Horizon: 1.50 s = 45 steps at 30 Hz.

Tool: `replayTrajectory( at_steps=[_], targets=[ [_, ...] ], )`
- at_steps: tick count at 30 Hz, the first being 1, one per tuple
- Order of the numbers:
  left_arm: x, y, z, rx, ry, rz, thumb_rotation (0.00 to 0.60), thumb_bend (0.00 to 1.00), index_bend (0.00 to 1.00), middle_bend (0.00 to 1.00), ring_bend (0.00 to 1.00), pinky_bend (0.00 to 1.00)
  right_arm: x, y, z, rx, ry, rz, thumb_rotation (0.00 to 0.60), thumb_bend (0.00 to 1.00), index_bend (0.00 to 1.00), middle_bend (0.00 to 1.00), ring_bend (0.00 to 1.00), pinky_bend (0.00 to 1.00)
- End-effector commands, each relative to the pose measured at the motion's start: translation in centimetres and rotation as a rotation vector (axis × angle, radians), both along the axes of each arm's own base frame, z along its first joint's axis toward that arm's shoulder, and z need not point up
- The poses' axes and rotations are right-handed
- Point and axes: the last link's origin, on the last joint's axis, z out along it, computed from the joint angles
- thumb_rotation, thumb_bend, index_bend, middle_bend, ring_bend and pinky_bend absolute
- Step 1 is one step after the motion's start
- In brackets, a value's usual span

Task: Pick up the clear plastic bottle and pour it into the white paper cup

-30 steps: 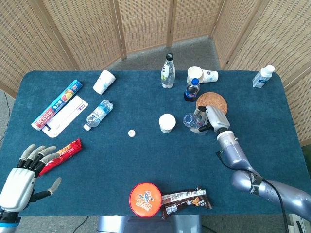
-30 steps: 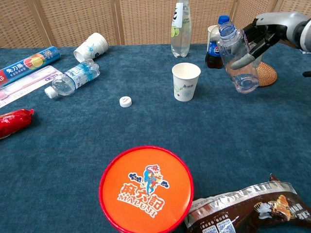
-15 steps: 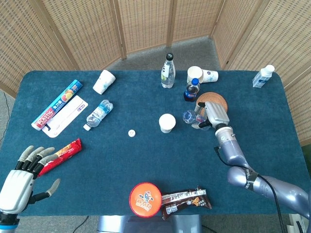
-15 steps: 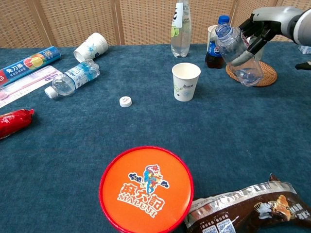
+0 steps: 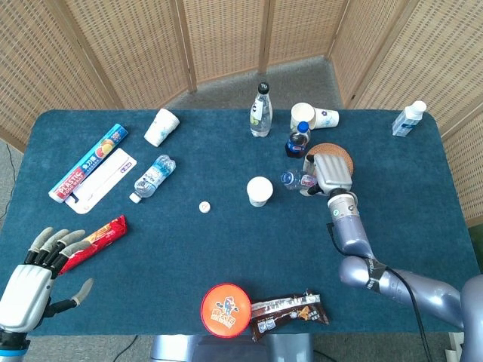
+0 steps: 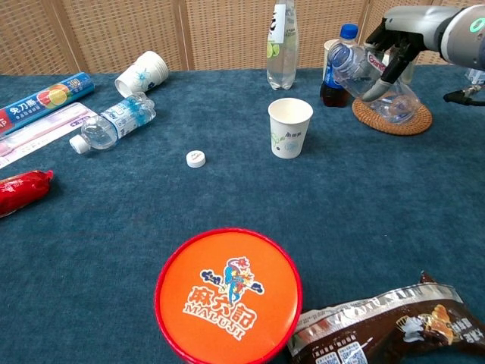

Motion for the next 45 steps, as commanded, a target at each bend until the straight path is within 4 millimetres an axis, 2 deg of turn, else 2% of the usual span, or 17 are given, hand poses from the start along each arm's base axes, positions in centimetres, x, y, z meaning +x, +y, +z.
replayTrajectory(
  at_steps=[1, 27, 45],
  targets=[
    [0.0, 0.0, 0.0, -0.001, -0.003, -0.001, 0.492, 0.38, 0.23, 0.2, 0.14, 0.05, 0.6, 0.1, -0.4, -0.002, 0.022, 0.007, 0.6, 0.16, 0.65, 0.64, 0.65, 0.56],
    [-0.5, -0.2, -0.1, -0.009, -0.02, -0.012, 0.493, 0.38, 0.23, 0.2, 0.14, 0.05, 3.2, -0.4, -1.8, -0.085, 0.251, 0.043, 0.6, 0.15, 0.65, 0.63, 0.65, 0.56],
    [-0.9, -0.3, -0.1, -0.009, -0.03, -0.012, 0.491, 0.38, 0.23, 0.2, 0.14, 0.05, 5.5, 0.8, -3.7, -0.128, 0.333, 0.118, 0.6, 0.15, 0.64, 0.63, 0.65, 0.56]
  ],
)
